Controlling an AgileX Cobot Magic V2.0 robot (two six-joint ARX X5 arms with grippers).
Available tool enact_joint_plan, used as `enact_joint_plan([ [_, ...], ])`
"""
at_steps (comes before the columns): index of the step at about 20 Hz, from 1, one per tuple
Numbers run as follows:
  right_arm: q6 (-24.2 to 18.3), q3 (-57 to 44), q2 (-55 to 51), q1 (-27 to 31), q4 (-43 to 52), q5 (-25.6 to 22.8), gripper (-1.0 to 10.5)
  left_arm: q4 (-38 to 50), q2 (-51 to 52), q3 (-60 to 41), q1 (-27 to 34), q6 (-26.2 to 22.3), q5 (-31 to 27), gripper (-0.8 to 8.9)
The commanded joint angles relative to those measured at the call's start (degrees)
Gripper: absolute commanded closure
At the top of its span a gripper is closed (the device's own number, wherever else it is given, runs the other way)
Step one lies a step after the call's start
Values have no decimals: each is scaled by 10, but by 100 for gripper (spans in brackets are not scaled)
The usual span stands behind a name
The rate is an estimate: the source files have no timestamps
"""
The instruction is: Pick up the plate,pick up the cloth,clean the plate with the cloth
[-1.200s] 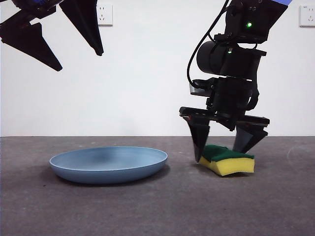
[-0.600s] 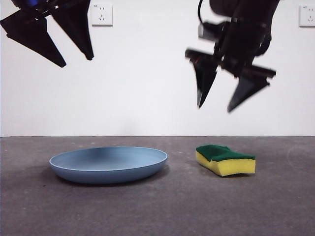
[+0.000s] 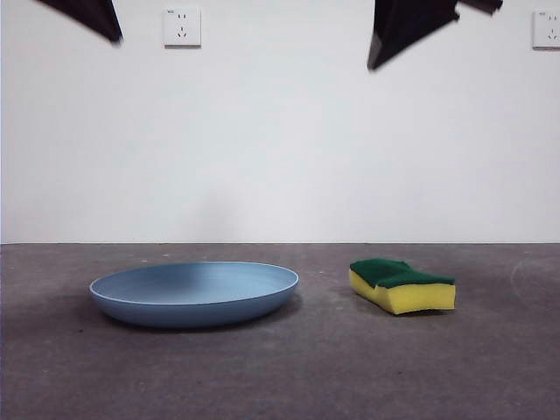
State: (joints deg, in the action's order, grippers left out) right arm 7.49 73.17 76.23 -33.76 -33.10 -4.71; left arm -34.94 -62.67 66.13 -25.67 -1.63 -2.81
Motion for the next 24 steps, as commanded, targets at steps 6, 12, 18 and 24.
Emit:
enact_joint_plan([
  [6,-6,-269,-202,-32,172,-49,955,117,203,-213,-1,9,-17,821],
  [12,-5,-338,-250,-25,174,-49,946,178,298,-313,-1,65,-14,817],
  [18,-6,-337,-250,-27,176,-47,946,171,285,-313,-1,64,-16,817],
  [24,-6,-337,-253,-26,176,-46,946,171,276,-313,-1,64,-16,817],
])
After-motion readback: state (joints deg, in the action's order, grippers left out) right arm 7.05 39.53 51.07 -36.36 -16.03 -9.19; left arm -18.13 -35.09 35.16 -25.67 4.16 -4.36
